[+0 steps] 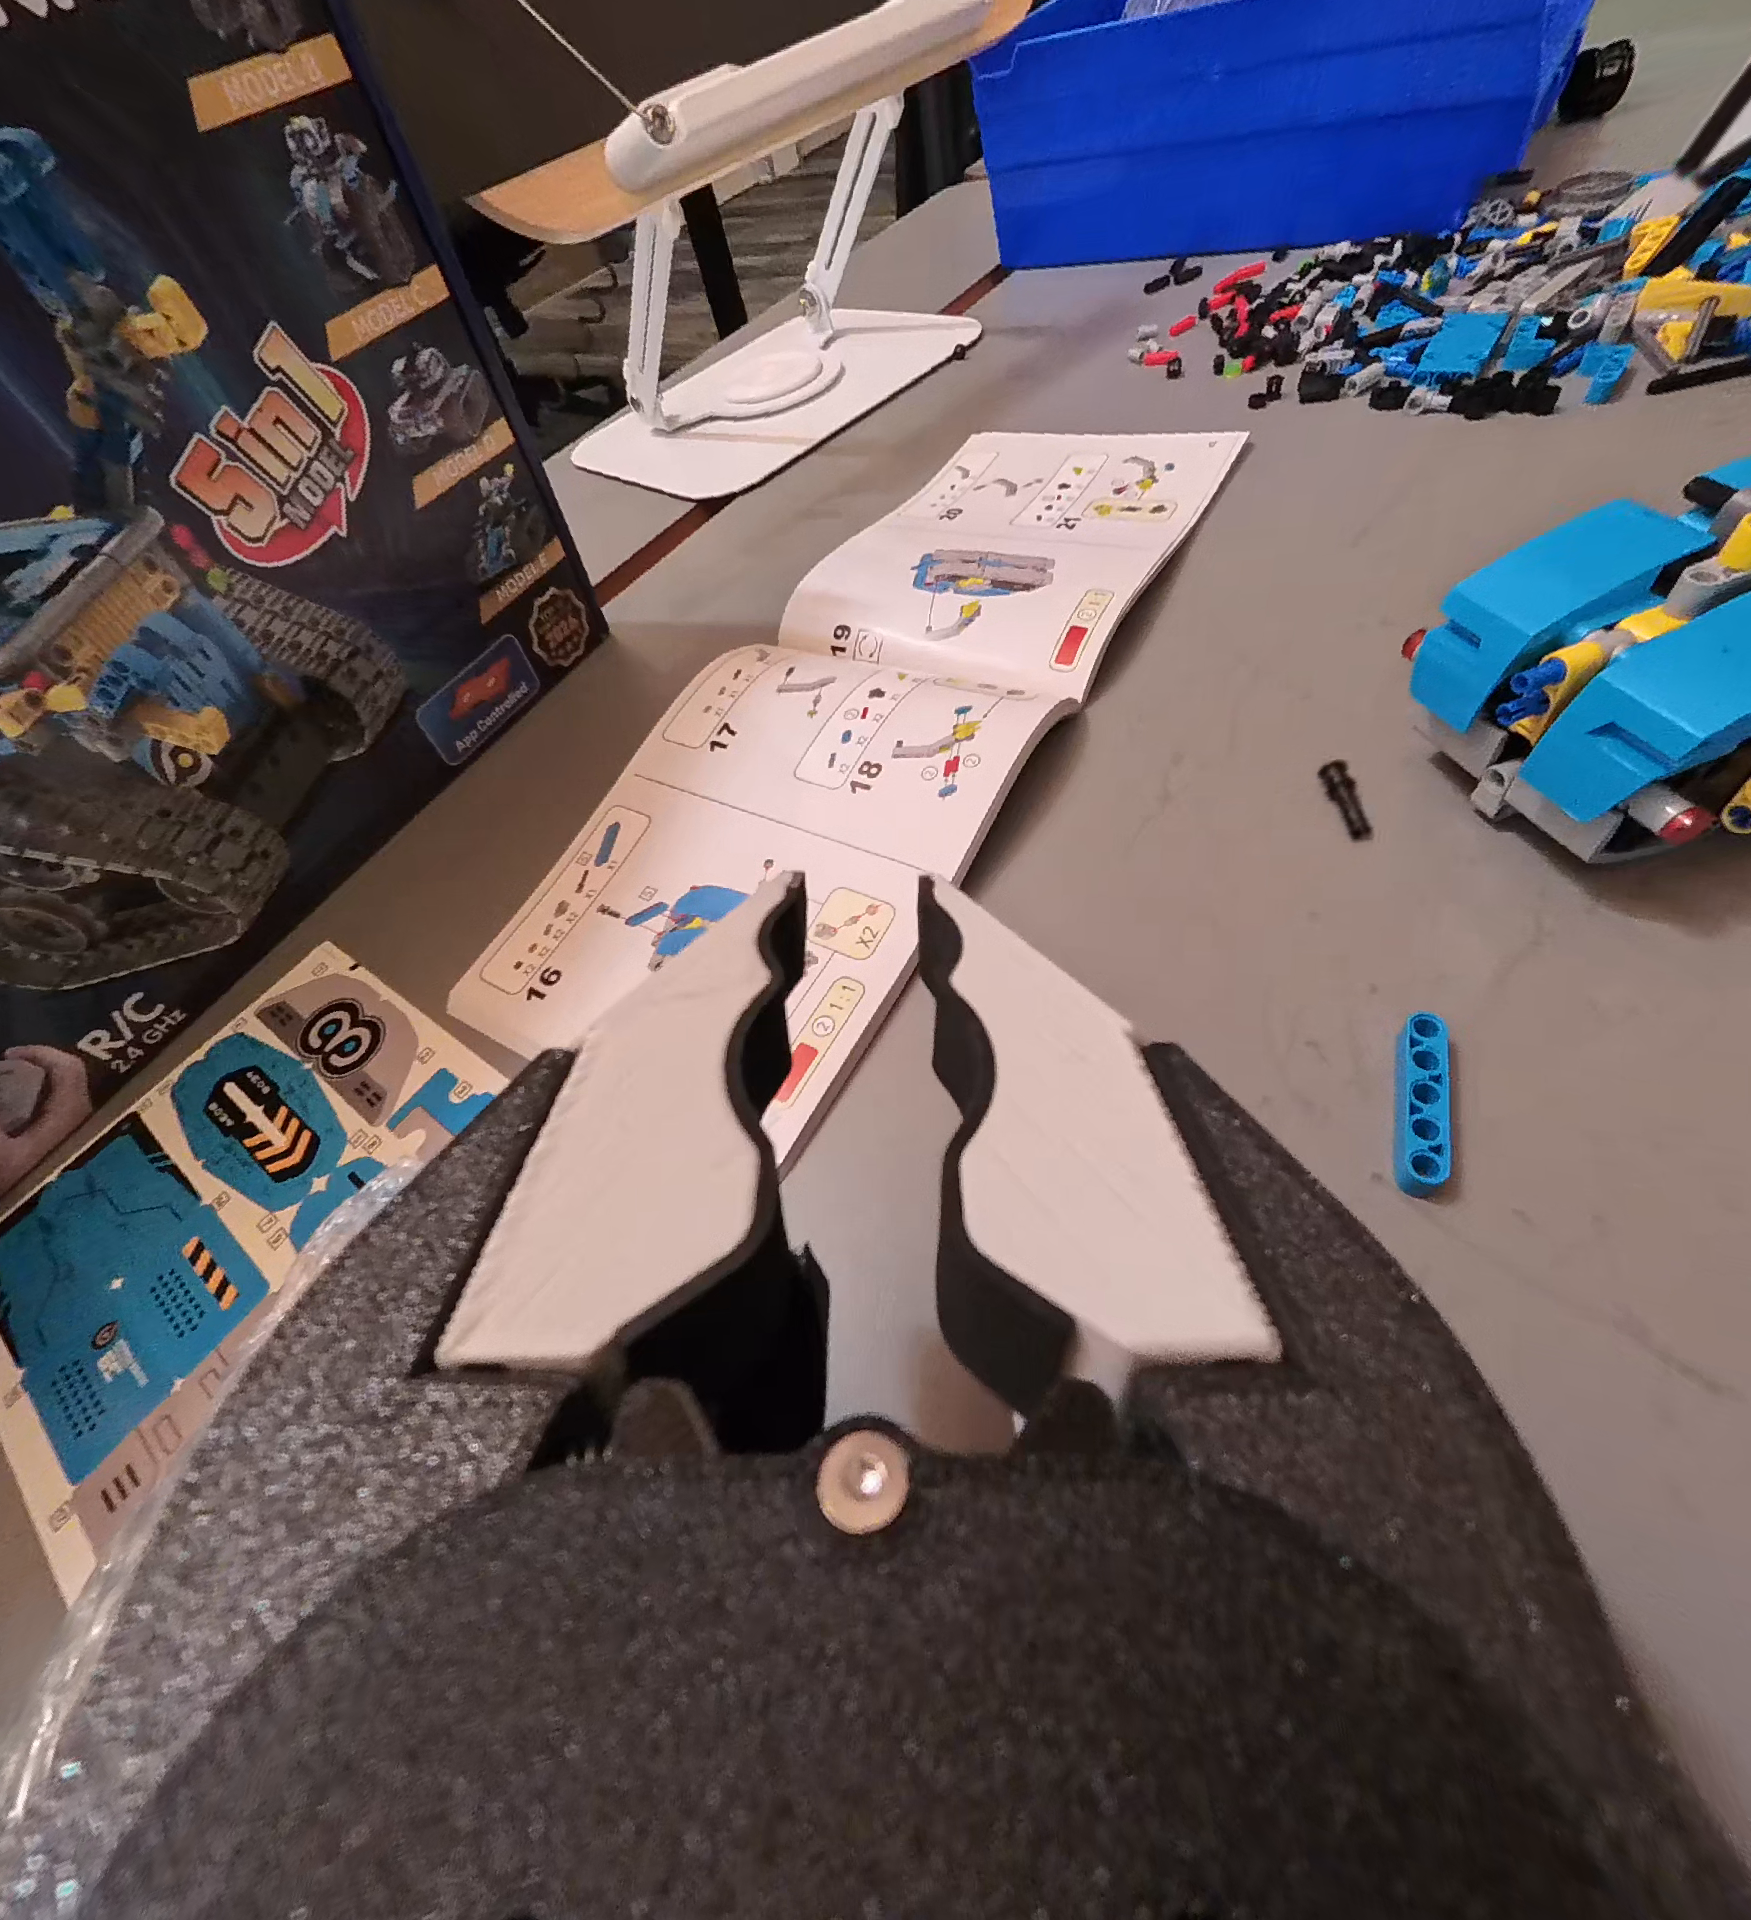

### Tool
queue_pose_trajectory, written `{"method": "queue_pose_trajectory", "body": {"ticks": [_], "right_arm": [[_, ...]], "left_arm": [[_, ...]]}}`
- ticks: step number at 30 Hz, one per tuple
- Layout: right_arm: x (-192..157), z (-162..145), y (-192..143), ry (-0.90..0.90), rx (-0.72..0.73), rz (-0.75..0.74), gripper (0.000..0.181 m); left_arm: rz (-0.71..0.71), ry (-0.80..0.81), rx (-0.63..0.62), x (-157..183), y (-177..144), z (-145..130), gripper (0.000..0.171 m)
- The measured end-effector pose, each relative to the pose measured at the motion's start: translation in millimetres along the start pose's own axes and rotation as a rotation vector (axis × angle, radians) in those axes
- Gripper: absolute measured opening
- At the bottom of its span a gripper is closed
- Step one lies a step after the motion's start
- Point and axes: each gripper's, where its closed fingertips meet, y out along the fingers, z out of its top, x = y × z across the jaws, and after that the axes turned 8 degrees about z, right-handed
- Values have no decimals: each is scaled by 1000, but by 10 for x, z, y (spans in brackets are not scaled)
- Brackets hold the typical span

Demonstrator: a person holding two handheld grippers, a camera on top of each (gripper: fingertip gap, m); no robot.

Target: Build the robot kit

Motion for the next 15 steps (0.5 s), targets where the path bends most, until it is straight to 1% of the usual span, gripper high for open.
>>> {"method": "queue_pose_trajectory", "body": {"ticks": [3,8,11,15], "right_arm": [[206,-62,-69,55,39,-63,10],[559,-121,36,128,60,-170,10],[646,-5,196,196,108,-129,10],[755,92,444,168,74,-144,9]], "left_arm": [[1,10,-4,9,6,-6,21],[3,19,-4,17,6,-8,21],[2,31,-10,32,11,-18,21],[3,43,-9,43,11,-19,21]]}}
